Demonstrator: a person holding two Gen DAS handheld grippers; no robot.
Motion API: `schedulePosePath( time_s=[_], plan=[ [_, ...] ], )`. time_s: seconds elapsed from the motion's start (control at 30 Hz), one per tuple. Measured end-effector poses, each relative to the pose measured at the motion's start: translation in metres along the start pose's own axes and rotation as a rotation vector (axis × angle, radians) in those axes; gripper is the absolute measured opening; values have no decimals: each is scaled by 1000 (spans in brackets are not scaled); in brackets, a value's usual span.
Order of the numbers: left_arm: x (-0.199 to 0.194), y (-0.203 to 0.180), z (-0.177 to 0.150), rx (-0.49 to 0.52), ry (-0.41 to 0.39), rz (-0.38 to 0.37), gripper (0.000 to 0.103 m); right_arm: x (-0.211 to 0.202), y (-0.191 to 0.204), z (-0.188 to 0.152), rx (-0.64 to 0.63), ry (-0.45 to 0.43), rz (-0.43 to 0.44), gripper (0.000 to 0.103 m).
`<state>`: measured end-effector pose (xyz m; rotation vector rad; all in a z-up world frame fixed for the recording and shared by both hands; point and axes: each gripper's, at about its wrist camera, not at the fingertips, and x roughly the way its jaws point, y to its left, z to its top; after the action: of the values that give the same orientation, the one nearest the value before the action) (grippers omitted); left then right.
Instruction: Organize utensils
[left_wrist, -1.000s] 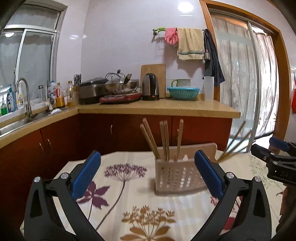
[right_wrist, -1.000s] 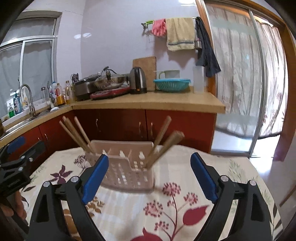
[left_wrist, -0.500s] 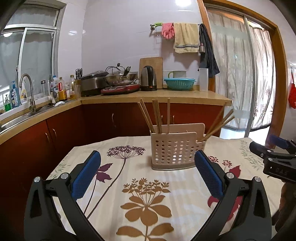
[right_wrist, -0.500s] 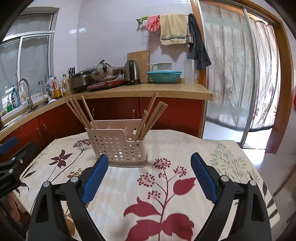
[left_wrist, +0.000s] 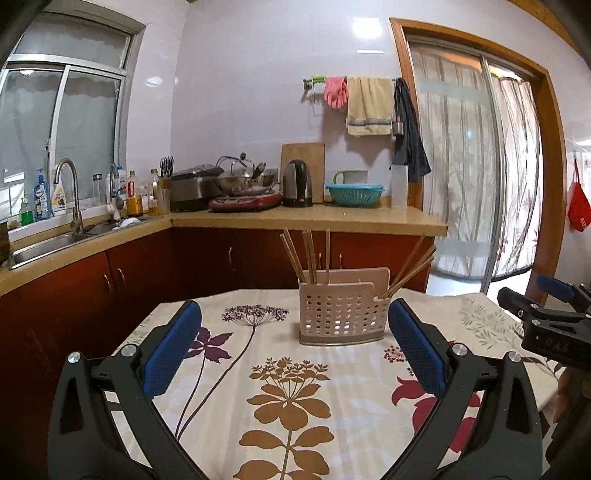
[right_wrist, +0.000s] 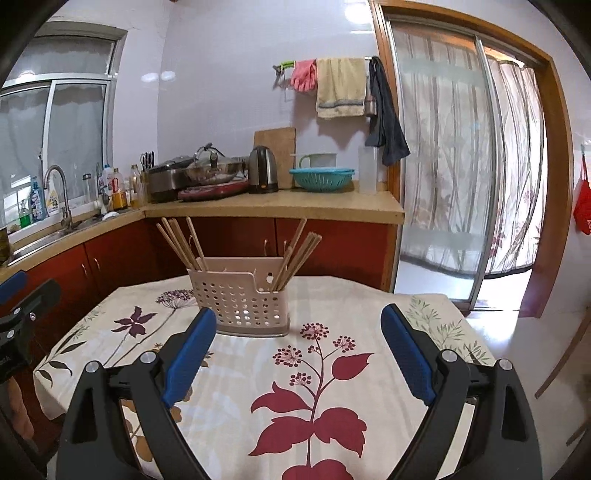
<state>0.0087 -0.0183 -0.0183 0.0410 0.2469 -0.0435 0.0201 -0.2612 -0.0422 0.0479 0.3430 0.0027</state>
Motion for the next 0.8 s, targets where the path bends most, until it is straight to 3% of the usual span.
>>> schedulePosePath(
  time_s=[0.33, 0.8],
  plan=[
    [-21, -1, 0, -1, -35, -5, 99, -25, 5, 7, -8, -52, 13, 88],
    [-27, -4, -4, -1, -38, -8, 99, -26, 9, 4, -7, -48, 14, 88]
  ],
)
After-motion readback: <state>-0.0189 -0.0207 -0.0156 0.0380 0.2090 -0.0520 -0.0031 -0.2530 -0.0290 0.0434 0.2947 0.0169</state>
